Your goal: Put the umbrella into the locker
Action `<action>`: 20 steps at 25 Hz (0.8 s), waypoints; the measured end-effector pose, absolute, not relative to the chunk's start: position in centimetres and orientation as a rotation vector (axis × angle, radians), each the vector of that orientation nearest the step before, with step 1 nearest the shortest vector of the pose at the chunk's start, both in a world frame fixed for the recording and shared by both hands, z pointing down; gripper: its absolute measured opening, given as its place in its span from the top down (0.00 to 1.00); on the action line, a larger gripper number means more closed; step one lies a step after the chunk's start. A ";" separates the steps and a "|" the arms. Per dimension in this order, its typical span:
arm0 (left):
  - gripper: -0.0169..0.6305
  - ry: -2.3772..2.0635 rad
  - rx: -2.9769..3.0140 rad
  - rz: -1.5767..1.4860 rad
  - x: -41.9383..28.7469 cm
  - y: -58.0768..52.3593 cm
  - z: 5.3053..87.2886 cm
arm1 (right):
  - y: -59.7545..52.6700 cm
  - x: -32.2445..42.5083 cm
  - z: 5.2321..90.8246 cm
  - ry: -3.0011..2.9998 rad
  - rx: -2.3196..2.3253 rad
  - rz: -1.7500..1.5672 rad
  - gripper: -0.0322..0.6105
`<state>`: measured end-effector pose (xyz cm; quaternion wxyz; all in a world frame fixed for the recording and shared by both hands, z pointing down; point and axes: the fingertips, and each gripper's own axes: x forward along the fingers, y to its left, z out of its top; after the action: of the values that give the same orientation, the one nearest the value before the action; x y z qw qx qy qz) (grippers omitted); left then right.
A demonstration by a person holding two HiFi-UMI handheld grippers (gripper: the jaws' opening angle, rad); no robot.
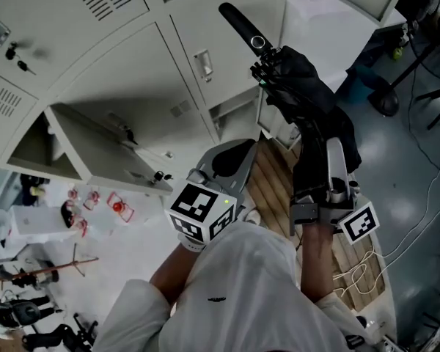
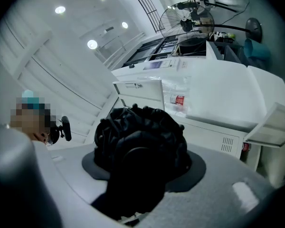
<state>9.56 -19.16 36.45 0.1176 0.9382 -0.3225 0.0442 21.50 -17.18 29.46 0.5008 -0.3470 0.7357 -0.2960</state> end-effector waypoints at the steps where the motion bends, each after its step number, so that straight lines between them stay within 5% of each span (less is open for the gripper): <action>1: 0.95 -0.933 2.743 0.126 10.1 -19.6 36.1 | -17.7 21.7 28.8 1.792 -0.837 -0.704 0.54; 20: 0.95 -1.231 2.853 0.083 8.2 -26.5 27.1 | -23.5 21.2 20.7 1.893 -0.805 -0.559 0.54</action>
<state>8.19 -26.53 27.07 0.0169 0.9177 -0.3960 0.0268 21.20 -23.54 20.71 0.4837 -0.3306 0.7771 -0.2297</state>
